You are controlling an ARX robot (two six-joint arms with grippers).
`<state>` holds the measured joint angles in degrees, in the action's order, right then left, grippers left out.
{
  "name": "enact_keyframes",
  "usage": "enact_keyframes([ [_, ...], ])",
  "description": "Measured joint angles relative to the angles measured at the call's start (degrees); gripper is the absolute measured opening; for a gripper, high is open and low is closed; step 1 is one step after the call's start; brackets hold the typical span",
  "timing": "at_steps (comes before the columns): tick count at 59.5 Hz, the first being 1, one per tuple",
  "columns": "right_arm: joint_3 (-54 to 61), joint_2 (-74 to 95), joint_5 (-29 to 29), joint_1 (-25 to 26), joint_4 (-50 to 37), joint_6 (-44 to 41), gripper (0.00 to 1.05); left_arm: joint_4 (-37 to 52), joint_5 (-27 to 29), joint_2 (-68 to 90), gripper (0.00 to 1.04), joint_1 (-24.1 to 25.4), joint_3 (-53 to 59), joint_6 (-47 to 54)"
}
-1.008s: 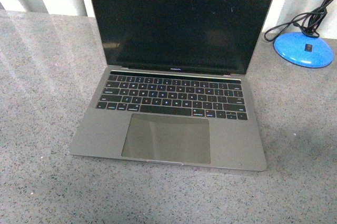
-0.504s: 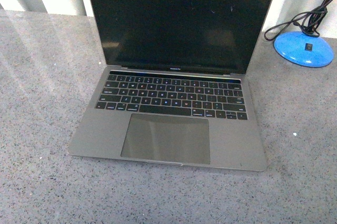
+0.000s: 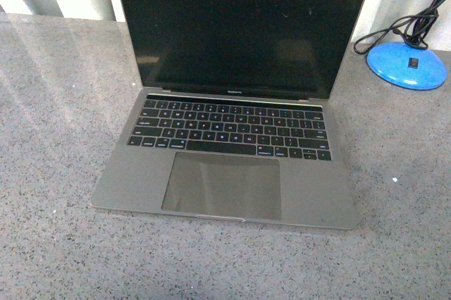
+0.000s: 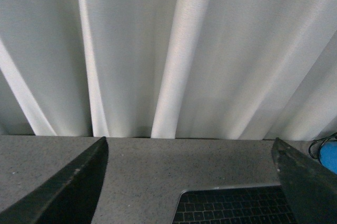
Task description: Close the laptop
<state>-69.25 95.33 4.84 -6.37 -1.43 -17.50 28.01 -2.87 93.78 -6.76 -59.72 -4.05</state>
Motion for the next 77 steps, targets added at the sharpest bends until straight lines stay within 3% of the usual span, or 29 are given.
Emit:
enact_keyframes([
  [18, -3.45, 3.45, 3.39, -1.97, -1.62, 2.36, 0.18, -1.42, 0.11, 8.41, 0.30, -2.64, -9.16, -0.96],
  [22, -4.17, 4.46, 3.87, -2.01, -2.23, 2.93, 0.02, -1.57, 0.09, 9.70, 0.15, -3.17, -10.97, -1.18],
  [26, -4.85, 5.35, 4.20, -2.01, -2.67, 3.23, 0.01, -1.99, 0.04, 10.67, 0.03, -3.67, -12.15, -1.20],
  [48, -12.13, 11.89, 6.03, -2.38, -2.47, 4.48, 0.01, -6.95, -0.59, 15.30, 0.04, -5.27, -17.59, -0.90],
  [77, -16.79, 18.43, 8.00, -3.23, -2.82, 13.20, 0.01, -19.39, -0.09, 19.80, 0.04, -4.50, -24.24, -0.50],
])
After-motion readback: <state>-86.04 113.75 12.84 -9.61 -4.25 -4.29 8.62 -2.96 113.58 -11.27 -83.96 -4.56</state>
